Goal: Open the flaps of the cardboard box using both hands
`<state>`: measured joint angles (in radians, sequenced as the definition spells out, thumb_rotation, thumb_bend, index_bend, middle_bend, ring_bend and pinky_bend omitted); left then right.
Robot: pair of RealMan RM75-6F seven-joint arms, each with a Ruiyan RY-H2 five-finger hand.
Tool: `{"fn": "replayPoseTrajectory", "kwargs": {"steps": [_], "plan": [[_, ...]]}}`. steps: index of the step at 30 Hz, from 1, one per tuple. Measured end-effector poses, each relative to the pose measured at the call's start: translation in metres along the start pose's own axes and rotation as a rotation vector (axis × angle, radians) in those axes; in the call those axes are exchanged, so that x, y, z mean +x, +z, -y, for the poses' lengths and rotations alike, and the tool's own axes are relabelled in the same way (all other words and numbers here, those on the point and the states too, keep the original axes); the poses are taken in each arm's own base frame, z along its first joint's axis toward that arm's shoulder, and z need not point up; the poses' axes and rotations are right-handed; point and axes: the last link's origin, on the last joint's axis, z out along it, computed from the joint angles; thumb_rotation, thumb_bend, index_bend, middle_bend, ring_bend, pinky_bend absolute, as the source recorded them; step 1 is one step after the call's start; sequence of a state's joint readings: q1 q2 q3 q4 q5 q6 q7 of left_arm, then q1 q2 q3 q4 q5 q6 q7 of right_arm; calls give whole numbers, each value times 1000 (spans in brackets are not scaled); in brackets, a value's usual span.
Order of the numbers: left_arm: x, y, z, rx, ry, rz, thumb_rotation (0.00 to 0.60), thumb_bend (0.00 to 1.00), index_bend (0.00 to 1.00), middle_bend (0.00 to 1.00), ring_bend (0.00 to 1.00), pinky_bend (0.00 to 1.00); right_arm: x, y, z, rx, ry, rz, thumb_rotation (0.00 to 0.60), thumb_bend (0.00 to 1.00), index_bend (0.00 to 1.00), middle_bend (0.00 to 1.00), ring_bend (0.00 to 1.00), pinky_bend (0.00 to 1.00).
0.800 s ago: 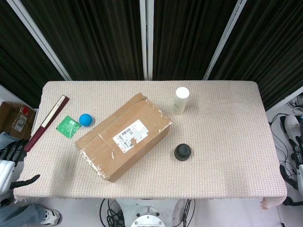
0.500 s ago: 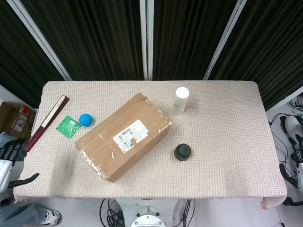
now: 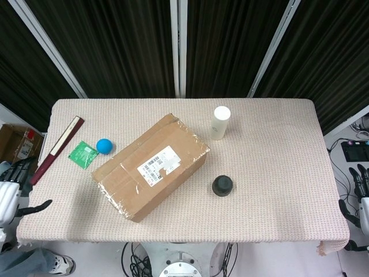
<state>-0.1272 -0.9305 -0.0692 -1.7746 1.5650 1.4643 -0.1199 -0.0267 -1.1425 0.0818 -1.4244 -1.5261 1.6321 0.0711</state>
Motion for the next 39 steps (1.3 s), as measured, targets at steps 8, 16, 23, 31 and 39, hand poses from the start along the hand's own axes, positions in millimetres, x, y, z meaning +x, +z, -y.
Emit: {"fn": "replayPoseTrajectory", "kwargs": {"steps": [8, 16, 23, 31, 39], "plan": [[-10, 64, -41, -82, -81, 124, 442, 56, 117, 211, 105, 233, 5, -4, -5, -21, 2, -32, 600, 342, 0, 0, 0, 0], [-24, 104, -85, -181, -141, 272, 317, 54, 131, 268, 106, 232, 5, -4, -5, -20, 5, -37, 600, 352, 0, 0, 0, 0], [-32, 114, -106, -224, -180, 358, 268, 45, 131, 302, 106, 232, 6, -4, -8, -26, 4, -40, 600, 365, 0, 0, 0, 0], [-38, 110, -110, -239, -172, 418, 241, 26, 134, 315, 106, 232, 4, -2, -10, -30, 8, -43, 600, 404, 0, 0, 0, 0], [-32, 101, -125, -311, -169, 384, 204, 26, 134, 325, 106, 232, 4, -1, -11, -33, 17, -51, 600, 413, 0, 0, 0, 0]]}}
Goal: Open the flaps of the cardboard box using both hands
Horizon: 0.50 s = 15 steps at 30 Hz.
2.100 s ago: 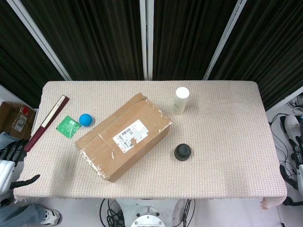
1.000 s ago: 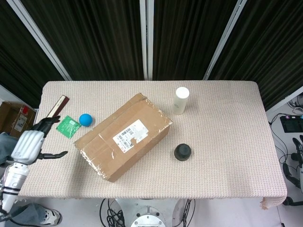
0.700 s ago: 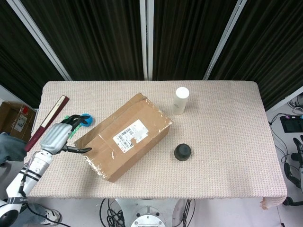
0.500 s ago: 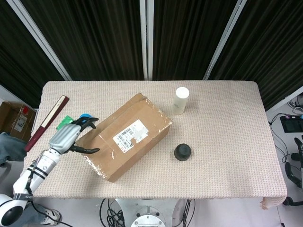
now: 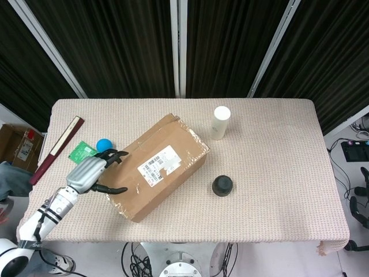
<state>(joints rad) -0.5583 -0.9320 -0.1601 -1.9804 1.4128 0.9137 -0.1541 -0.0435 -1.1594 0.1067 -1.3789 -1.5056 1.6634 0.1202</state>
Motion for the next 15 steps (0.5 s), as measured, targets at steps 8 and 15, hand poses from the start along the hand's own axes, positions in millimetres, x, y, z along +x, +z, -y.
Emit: {"fn": "replayPoseTrajectory", "kwargs": {"steps": [8, 15], "plan": [[6, -10, -32, -113, -20, -29, 198, 26, 128, 332, 106, 232, -2, 1, -1, 0, 7, 6, 600, 385, 0, 0, 0, 0], [19, -21, -61, -237, -116, -100, 194, 31, 75, 345, 109, 231, -3, 2, -2, 4, 15, 0, 600, 358, 0, 0, 0, 0]]}}
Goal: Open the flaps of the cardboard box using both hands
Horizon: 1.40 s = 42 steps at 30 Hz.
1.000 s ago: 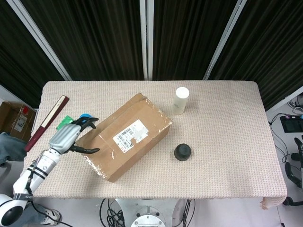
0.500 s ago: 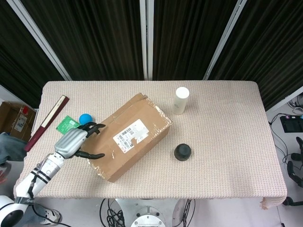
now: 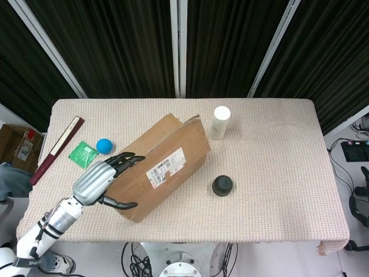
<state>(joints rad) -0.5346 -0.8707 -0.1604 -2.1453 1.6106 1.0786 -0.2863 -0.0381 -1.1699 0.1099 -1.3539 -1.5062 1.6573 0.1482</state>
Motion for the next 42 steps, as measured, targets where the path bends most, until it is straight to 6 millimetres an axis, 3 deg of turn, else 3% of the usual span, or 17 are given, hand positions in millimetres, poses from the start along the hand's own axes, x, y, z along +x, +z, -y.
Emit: {"fn": "replayPoseTrajectory", "kwargs": {"steps": [14, 25, 27, 29, 31, 34, 42], "plan": [[-12, -16, -35, -74, -276, 95, 170, 32, 0, 370, 127, 232, -1, 1, -2, 7, 6, 0, 600, 332, 0, 0, 0, 0], [-19, -22, -38, -51, -528, 248, 165, 41, 0, 332, 128, 232, -2, 1, -1, 10, 9, 2, 600, 331, 0, 0, 0, 0], [-16, -21, -32, -40, -510, 234, 164, 47, 0, 303, 127, 231, -2, 1, -1, 13, 9, -1, 600, 331, 0, 0, 0, 0], [-12, -19, -25, -27, -464, 204, 215, 50, 0, 272, 126, 231, -1, 1, -1, 15, 8, -3, 600, 332, 0, 0, 0, 0], [-9, -18, -19, -17, -407, 168, 316, 54, 0, 238, 122, 232, -1, 1, 0, 16, 5, -4, 600, 332, 0, 0, 0, 0], [-4, -16, -10, -5, -271, 96, 401, 55, 0, 193, 113, 232, 0, 4, 3, 29, 2, -5, 600, 331, 0, 0, 0, 0], [-3, -21, 21, 105, 163, -97, 423, 54, 0, 139, 94, 225, 14, 17, 24, 97, -16, -46, 600, 332, 0, 0, 0, 0]]}}
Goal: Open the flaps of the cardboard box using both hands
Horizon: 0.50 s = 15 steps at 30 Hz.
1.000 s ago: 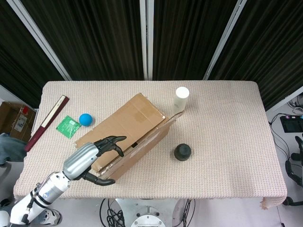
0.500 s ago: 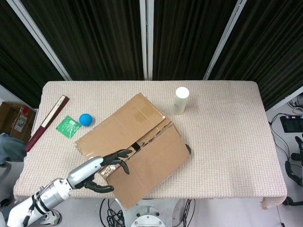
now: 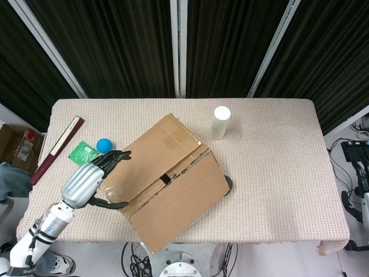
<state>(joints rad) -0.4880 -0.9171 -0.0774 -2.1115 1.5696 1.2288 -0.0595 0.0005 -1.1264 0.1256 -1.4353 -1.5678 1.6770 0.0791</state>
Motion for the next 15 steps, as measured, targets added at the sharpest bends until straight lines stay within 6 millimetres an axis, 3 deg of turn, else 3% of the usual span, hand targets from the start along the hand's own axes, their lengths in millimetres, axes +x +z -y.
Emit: {"fn": "replayPoseTrajectory", "kwargs": {"steps": [9, 15], "plan": [[-39, 6, 15, 142, 53, -34, 423, 54, 0, 115, 85, 220, 29, 19, 16, 31, -19, -76, 600, 332, 0, 0, 0, 0], [-59, 19, 15, 162, 38, -9, 423, 53, 0, 104, 82, 220, 28, 21, 10, -6, -28, -59, 600, 332, 0, 0, 0, 0]]}}
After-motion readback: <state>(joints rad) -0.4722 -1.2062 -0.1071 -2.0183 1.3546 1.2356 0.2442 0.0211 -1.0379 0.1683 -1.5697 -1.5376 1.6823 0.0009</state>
